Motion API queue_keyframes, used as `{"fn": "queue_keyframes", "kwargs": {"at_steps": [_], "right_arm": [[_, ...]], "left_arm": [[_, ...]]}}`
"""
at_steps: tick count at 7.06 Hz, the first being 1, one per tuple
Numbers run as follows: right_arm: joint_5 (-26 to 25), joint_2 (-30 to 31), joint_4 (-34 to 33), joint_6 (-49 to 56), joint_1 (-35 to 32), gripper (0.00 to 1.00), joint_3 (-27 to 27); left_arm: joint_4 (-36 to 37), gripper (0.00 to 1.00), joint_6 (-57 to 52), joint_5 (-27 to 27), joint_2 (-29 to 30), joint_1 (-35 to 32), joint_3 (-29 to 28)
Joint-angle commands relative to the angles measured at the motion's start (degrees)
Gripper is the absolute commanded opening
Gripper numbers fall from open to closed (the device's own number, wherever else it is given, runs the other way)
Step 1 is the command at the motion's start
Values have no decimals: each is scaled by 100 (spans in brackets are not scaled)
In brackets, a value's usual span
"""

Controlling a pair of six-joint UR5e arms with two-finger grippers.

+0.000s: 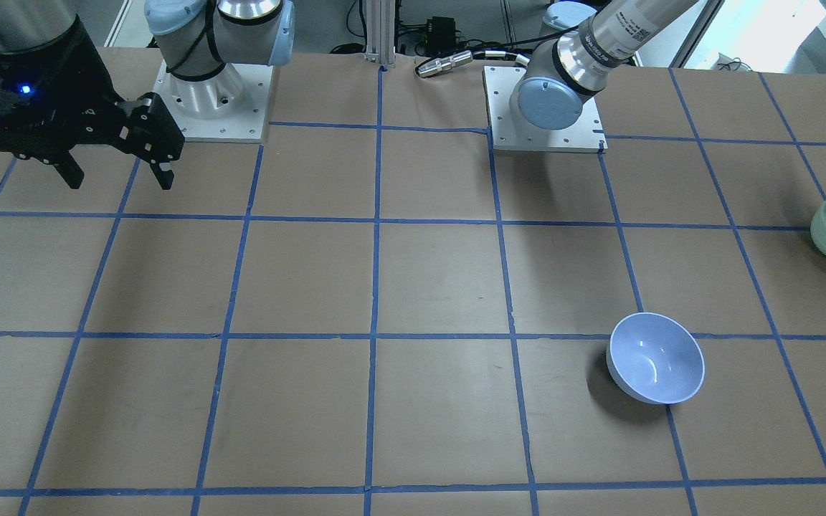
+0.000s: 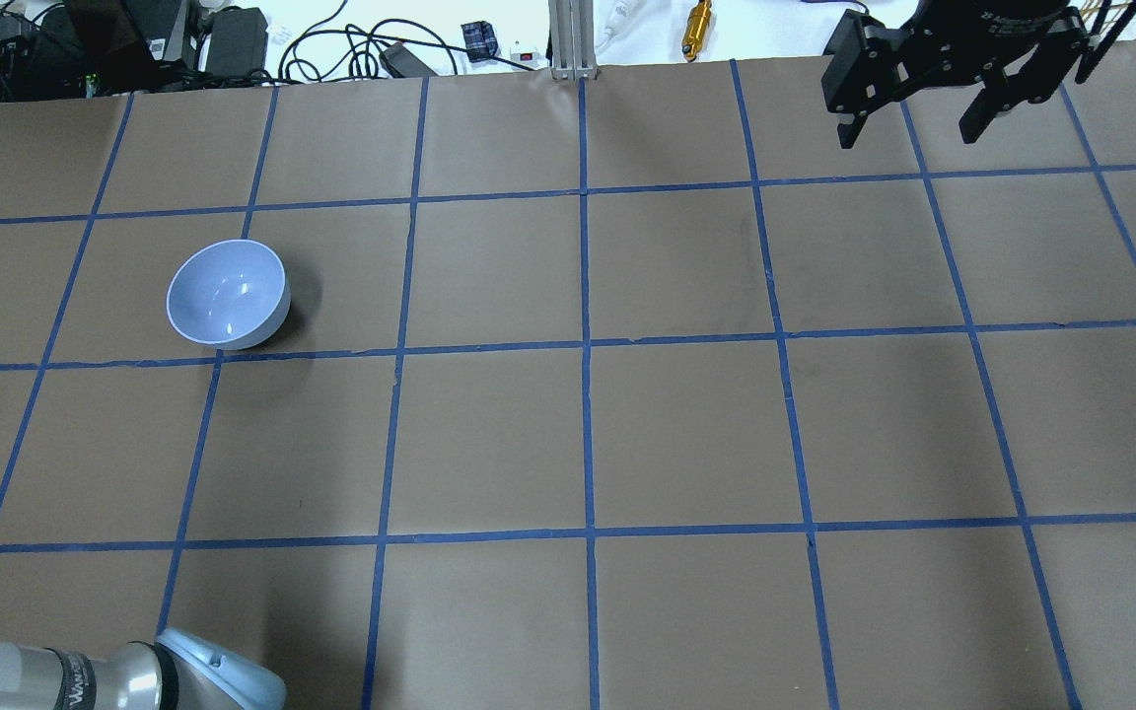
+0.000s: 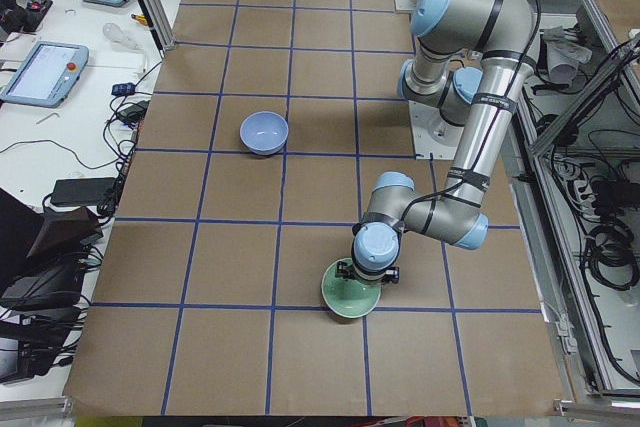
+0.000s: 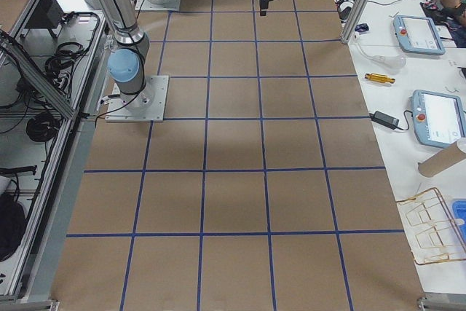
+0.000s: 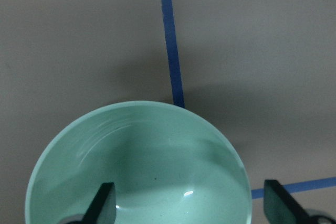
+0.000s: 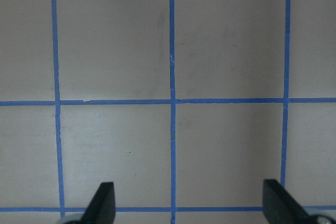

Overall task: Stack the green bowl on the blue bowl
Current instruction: 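Close the left gripper on the rim of the pale green bowl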

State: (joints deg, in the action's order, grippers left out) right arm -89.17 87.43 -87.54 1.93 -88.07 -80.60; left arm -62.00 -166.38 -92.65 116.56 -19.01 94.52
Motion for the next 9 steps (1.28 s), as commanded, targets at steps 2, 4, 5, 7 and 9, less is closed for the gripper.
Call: {"fn": "queue_keyframes", "kwargs": {"at_steps": [2, 4, 5, 7, 9], "right_arm": [[-4, 2, 0, 0, 0, 100, 0], [-4, -7, 0, 9, 0, 100, 0], [-4, 2, 0, 0, 0, 100, 0], [-4, -7, 0, 0, 0, 100, 0], [-4, -7, 0, 0, 0, 100, 0]], "left_arm": [[275, 100, -254, 19, 139, 300, 137], [389, 94, -272, 37, 157, 319, 208], [399, 70, -272, 45, 174, 319, 216], [460, 17, -290, 46, 201, 319, 225], [478, 0, -290, 46, 227, 310, 225]]}}
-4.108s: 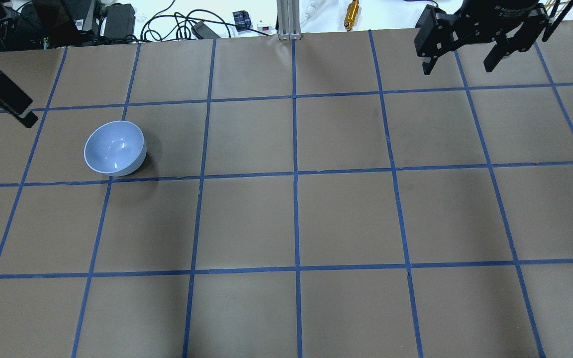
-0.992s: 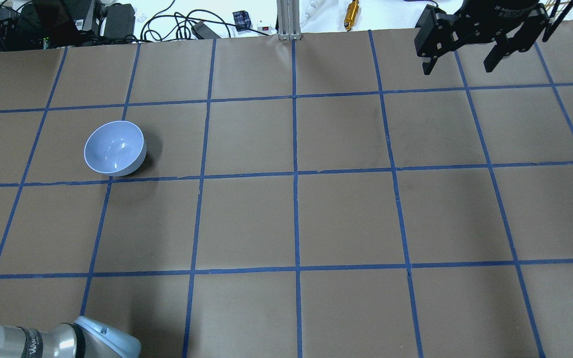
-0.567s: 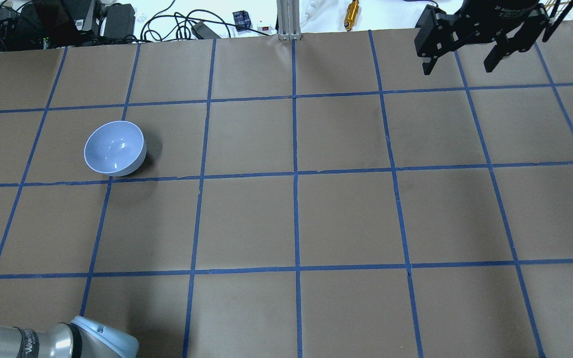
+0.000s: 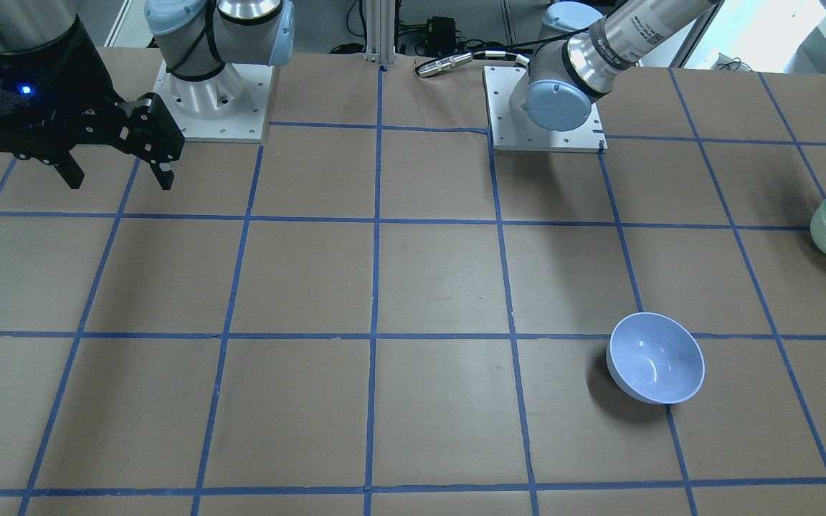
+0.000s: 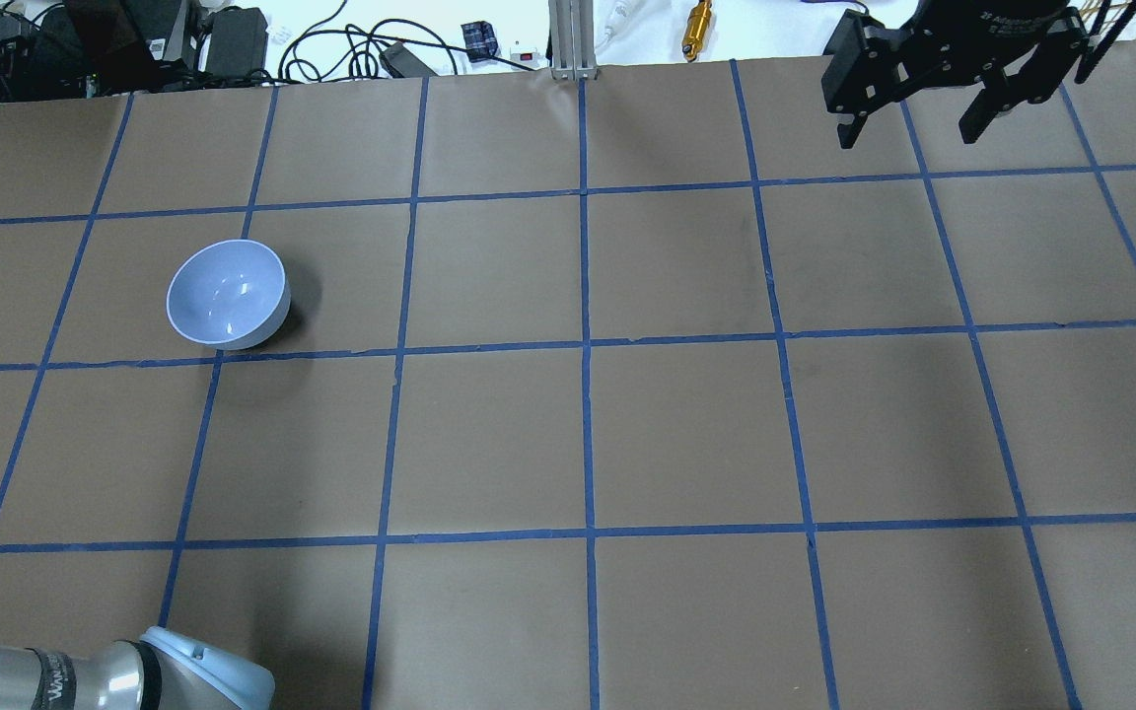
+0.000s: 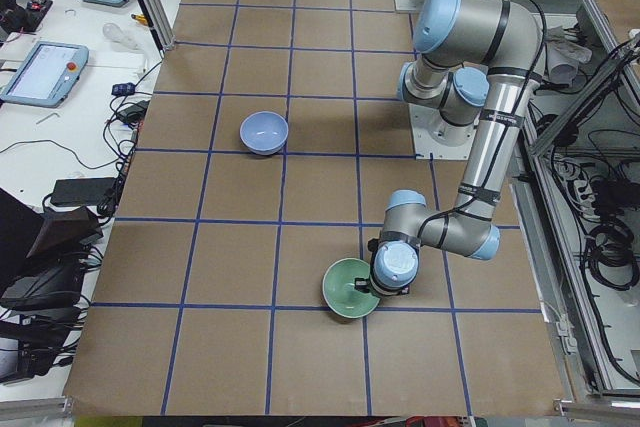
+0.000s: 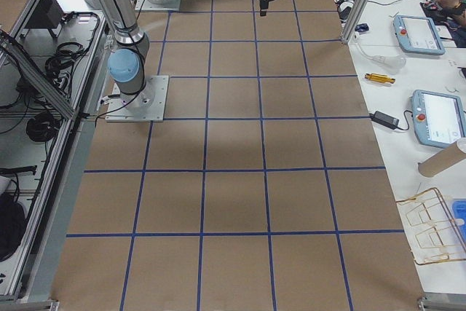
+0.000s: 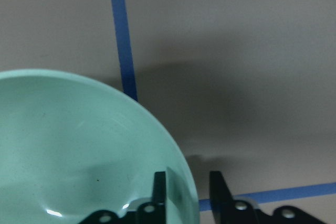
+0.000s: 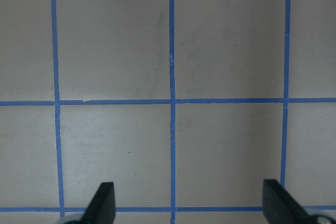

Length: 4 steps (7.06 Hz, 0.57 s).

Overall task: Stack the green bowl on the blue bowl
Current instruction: 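Close the left gripper on the rim of the pale green bowl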

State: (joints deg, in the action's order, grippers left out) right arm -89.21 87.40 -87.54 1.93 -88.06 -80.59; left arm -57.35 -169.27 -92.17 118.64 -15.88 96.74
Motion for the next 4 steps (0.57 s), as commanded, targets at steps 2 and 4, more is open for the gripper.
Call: {"fn": "queue_keyframes", "kwargs": {"at_steps": [2, 4], "right_arm": [[0, -3, 0, 0, 0, 100, 0], [0, -3, 0, 0, 0, 100, 0]], "left_arm": [[92, 0, -1, -3, 28, -3, 3], [92, 0, -1, -3, 28, -3, 3]]}}
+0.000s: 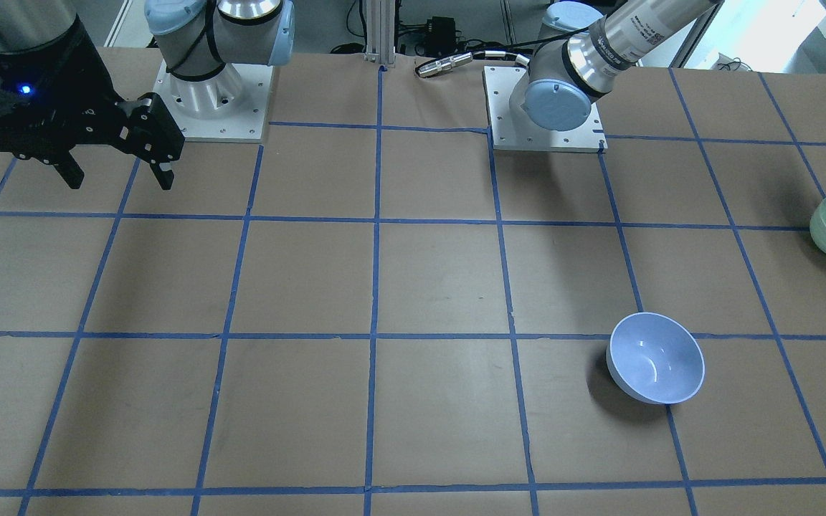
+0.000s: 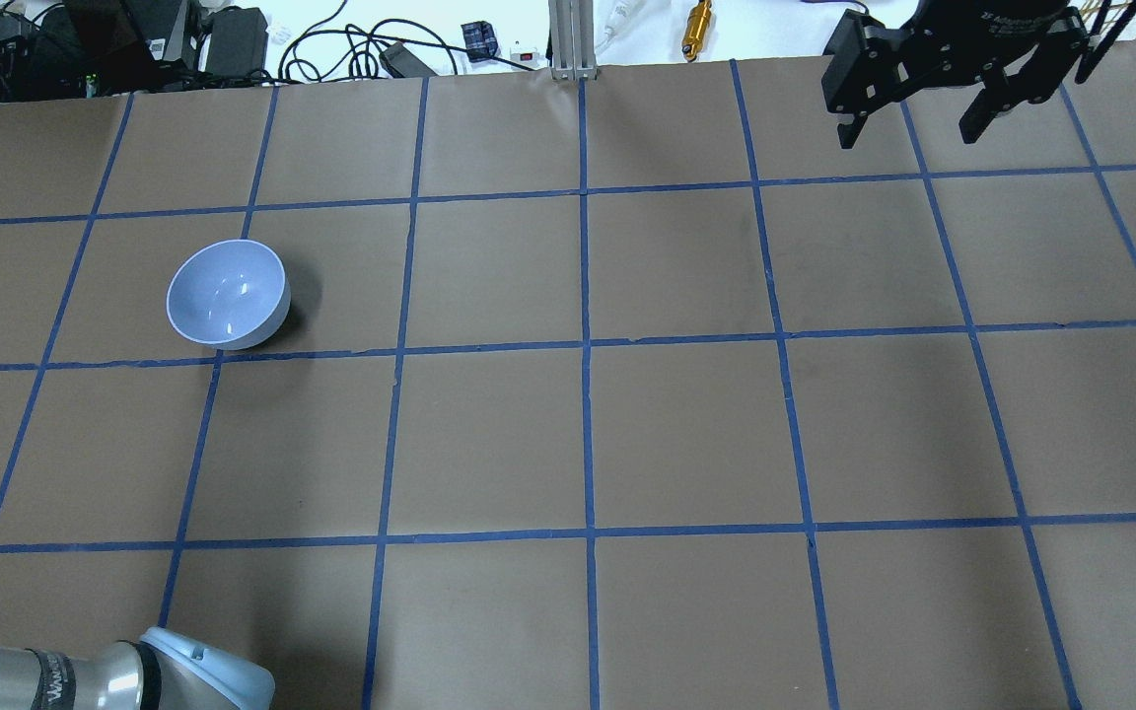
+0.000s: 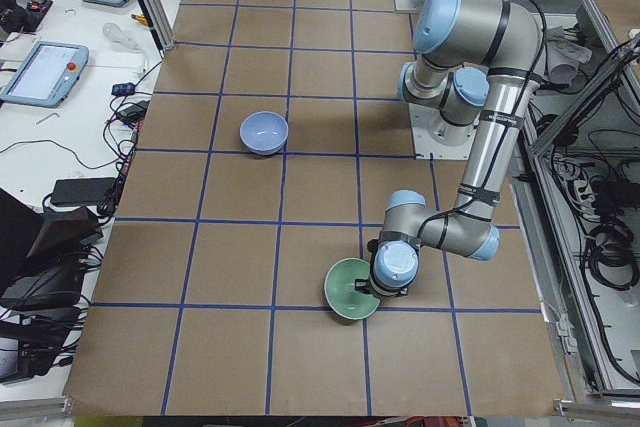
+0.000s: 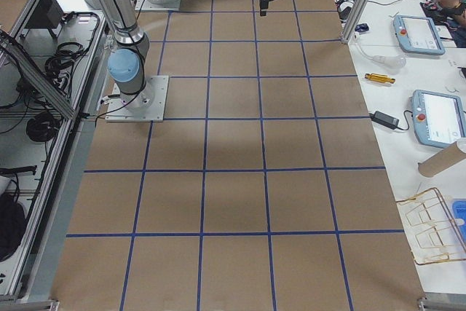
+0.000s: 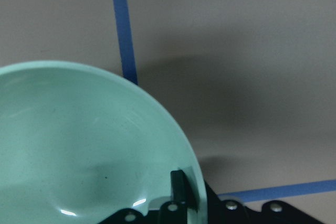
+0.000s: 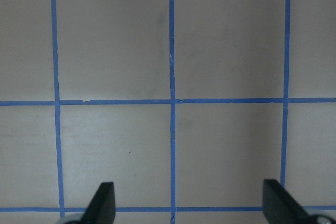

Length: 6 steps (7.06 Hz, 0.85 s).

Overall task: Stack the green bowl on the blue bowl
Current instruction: 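Close the left gripper on the rim of the pale green bowl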

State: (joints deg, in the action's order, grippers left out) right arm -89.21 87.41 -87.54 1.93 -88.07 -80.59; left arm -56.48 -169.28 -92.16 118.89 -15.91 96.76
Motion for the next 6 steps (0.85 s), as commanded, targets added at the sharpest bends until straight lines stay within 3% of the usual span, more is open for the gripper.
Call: {"fn": "queue_keyframes", "kwargs": {"at_steps": [1, 6], "right_arm": [[0, -5, 0, 0, 0, 100, 0], [0, -5, 0, 0, 0, 100, 0]], "left_arm": [[6, 0, 9, -4, 2, 0, -8], [-143, 0, 78, 294, -514, -123, -88]]}}
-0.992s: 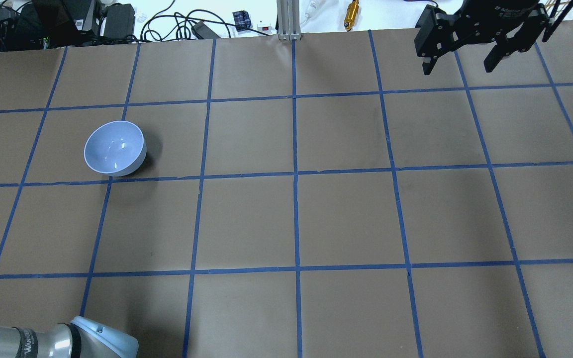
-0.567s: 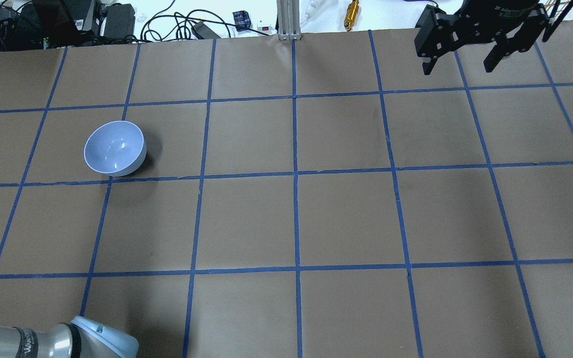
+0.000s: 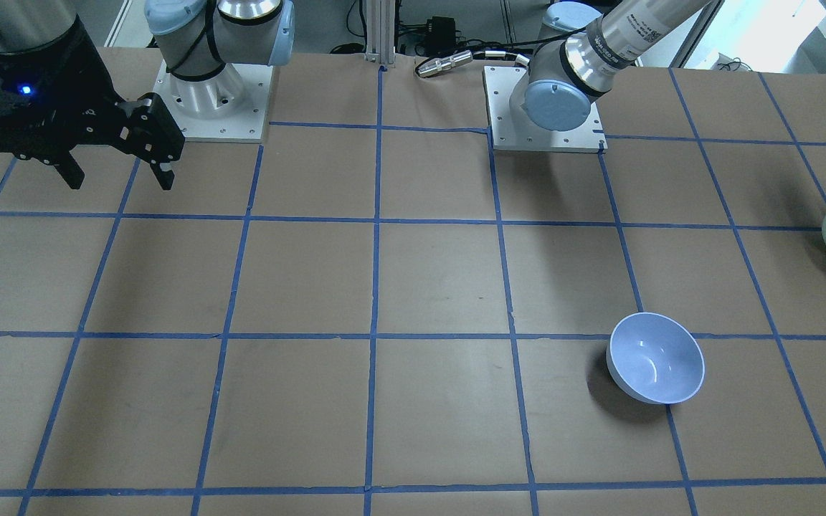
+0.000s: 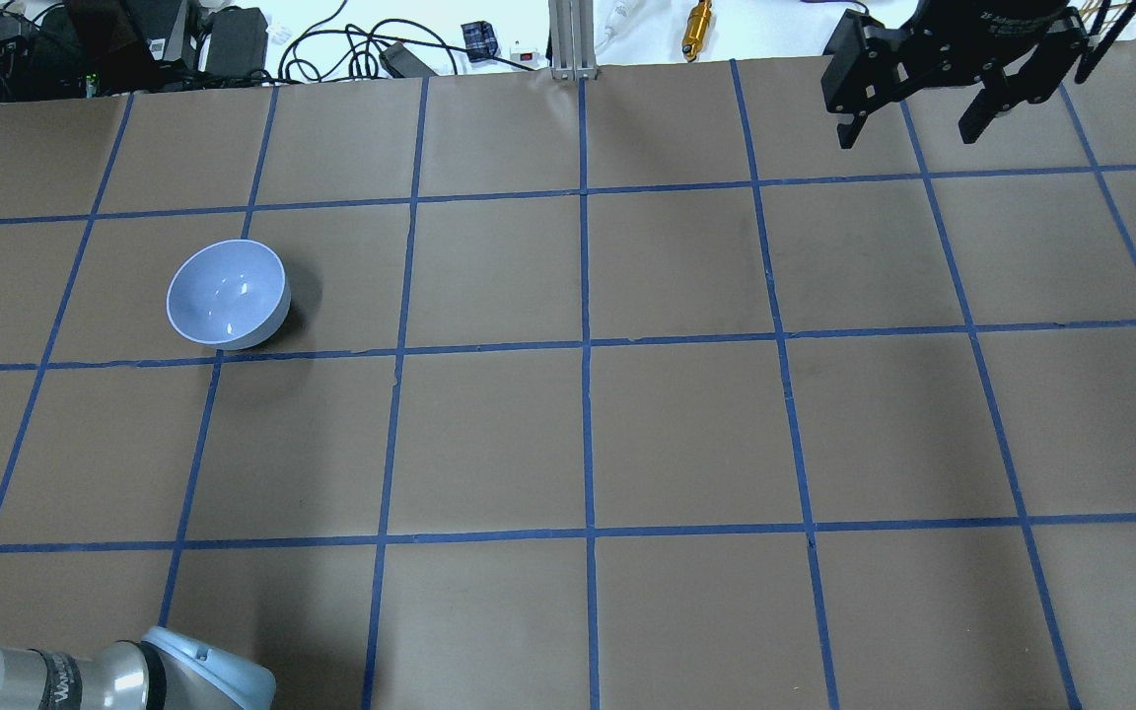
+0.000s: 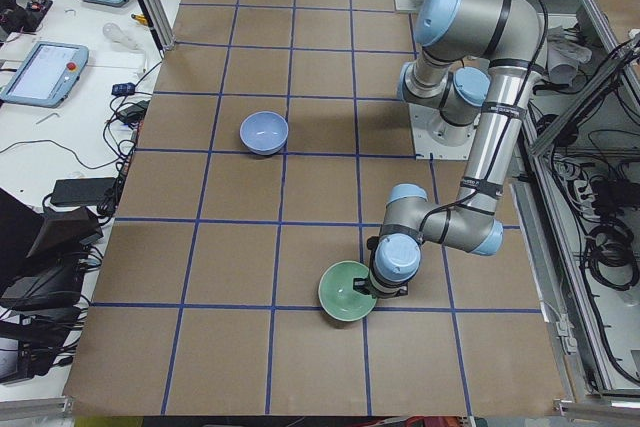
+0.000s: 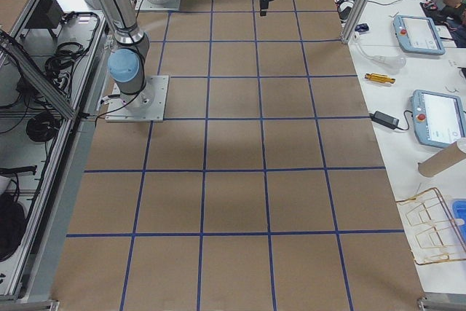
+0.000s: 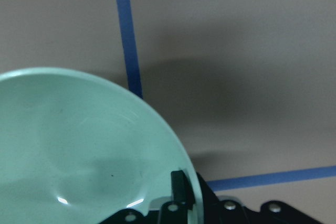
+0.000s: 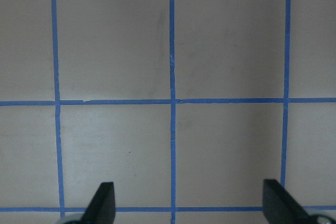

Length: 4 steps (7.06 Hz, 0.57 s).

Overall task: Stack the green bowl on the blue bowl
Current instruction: 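Lift the green bowl with the left gripper and carry it over the blue bowl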

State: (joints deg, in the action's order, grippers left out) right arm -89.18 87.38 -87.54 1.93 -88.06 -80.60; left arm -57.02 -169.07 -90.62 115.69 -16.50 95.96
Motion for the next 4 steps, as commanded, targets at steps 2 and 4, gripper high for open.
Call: {"fn": "queue_keyframes", "kwargs": {"at_steps": [2, 4], "right_arm": [[-3, 7, 0, 0, 0, 100, 0], [6, 7, 0, 0, 0, 100, 0]], "left_arm": [[-658, 0, 258, 840, -650, -160, -164], [-1257, 0, 601, 835, -1037, -676, -445]]}}
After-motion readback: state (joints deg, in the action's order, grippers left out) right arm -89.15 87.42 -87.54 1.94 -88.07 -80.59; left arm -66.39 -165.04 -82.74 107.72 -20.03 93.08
